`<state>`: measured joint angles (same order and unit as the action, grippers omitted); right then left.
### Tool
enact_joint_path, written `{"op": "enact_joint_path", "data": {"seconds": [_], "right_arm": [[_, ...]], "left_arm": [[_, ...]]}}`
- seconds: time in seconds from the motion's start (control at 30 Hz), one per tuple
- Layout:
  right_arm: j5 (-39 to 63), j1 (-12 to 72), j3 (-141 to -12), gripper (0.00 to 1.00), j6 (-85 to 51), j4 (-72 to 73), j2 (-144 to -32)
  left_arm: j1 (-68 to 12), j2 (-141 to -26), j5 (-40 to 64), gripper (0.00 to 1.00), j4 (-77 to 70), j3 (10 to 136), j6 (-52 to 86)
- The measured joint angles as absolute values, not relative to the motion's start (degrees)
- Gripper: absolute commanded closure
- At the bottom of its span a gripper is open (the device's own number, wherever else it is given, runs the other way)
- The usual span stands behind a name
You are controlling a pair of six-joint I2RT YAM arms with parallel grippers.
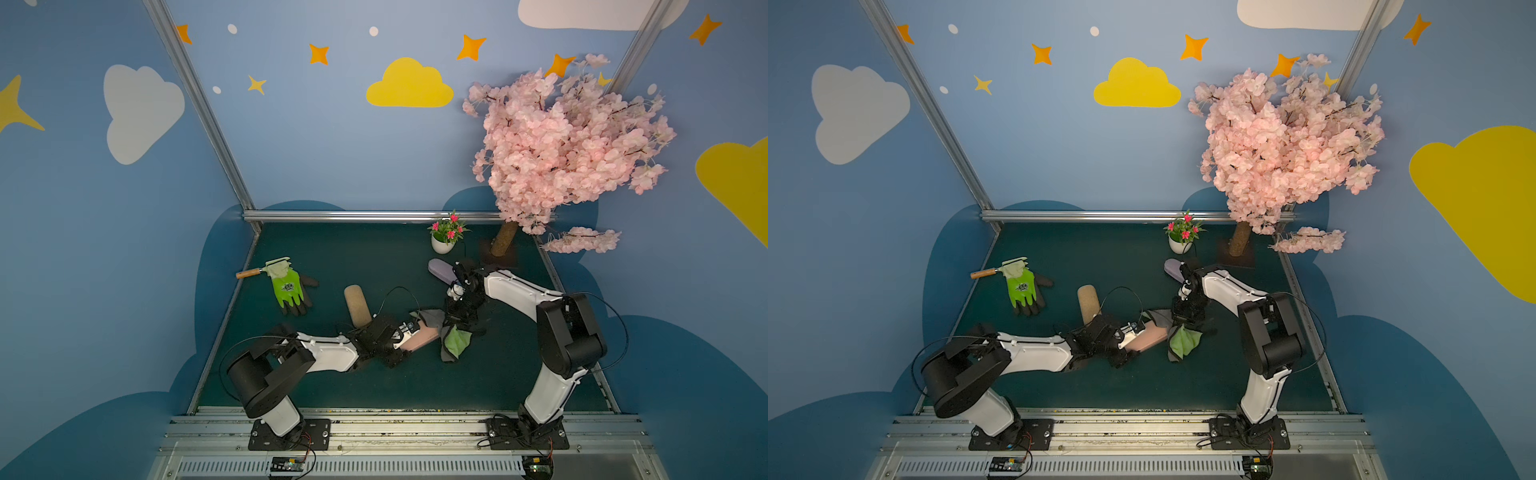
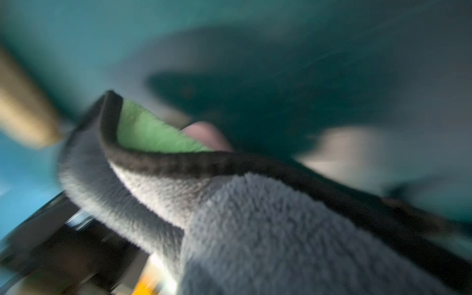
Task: Wipe the eyeglass case
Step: Wipe the dirt from the eyeglass case.
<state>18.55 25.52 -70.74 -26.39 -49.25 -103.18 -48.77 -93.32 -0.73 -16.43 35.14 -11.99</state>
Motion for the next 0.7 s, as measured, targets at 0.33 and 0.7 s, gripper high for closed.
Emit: {"op": "enact_joint_path", "data": {"seconds": [0.33,0.7], "right_arm": [[36.45,32.62,-64.25,1.00,-37.63,-34.57,-104.01],[27.90,19.99,-67.29,1.00,-28.80,-44.53,-103.22]], "left_arm": [[-48.82,-93.30,-1.19,0.97,-16.36,35.14,-11.75],[-48.93,-93.30,-2.15,0.97,-16.36,35.14,-11.14]]}}
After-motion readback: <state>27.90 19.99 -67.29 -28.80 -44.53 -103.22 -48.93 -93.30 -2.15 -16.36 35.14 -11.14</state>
